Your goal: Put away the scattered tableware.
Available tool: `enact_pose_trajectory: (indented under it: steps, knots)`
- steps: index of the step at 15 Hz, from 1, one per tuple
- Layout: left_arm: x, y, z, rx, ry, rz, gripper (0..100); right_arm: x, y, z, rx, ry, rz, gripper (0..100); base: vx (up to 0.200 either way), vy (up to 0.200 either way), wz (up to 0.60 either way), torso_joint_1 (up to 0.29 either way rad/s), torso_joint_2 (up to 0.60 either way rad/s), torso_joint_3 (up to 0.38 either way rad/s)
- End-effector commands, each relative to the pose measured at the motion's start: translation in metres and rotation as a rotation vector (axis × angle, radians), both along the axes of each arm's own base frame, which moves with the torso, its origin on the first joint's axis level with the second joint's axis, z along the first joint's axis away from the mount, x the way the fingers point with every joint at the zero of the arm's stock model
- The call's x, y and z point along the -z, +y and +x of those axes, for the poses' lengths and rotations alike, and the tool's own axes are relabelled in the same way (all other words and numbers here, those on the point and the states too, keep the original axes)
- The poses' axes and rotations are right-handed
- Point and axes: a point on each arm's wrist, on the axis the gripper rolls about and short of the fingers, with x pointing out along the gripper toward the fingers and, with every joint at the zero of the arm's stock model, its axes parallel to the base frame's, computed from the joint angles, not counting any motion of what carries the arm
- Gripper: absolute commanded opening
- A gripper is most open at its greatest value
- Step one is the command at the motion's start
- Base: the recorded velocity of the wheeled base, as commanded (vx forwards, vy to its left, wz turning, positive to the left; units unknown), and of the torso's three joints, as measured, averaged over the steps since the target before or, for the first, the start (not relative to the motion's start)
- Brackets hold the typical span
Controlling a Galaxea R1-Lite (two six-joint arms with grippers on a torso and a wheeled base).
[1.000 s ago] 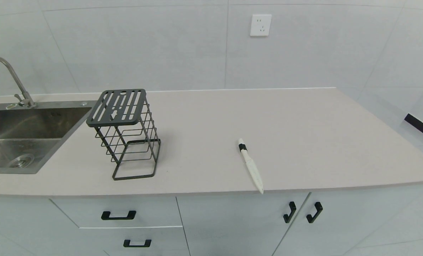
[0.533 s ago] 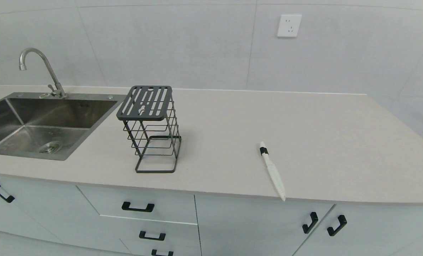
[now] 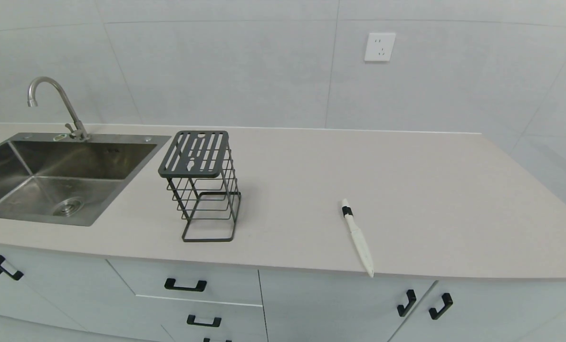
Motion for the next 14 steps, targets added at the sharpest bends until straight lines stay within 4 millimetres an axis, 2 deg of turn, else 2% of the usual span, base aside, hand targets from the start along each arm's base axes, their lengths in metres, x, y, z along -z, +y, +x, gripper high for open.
enact_pose_trajectory:
  steps: [1, 3, 5, 6, 14]
  knots:
    - [-0.0001, 0.0, 0.0001, -0.001, 0.001, -0.001, 100, 0.0, 0.0, 0.0001, 0.0, 0.002, 0.0, 100, 0.0, 0.0, 0.0, 0.31, -0.58, -0.286]
    - [-0.0001, 0.0, 0.0001, -0.001, 0.001, -0.001, 100, 0.0, 0.0, 0.0001, 0.0, 0.002, 0.001, 100, 0.0, 0.0, 0.0, 0.278, -0.54, -0.256]
    - [-0.0001, 0.0, 0.0001, -0.001, 0.001, -0.005, 100, 0.0, 0.0, 0.0001, 0.0, 0.002, 0.003, 100, 0.2, 0.0, 0.0, 0.163, -0.32, -0.154]
    - [-0.0001, 0.0, 0.0001, -0.001, 0.001, -0.005, 100, 0.0, 0.0, 0.0001, 0.0, 0.002, 0.003, 100, 0.2, 0.0, 0.0, 0.022, -0.07, -0.036]
    - [-0.0001, 0.0002, 0.0001, -0.008, 0.001, -0.007, 100, 0.0, 0.0, 0.0001, 0.0, 0.002, -0.002, 100, 0.0, 0.0, 0.0, 0.0, 0.0, 0.0]
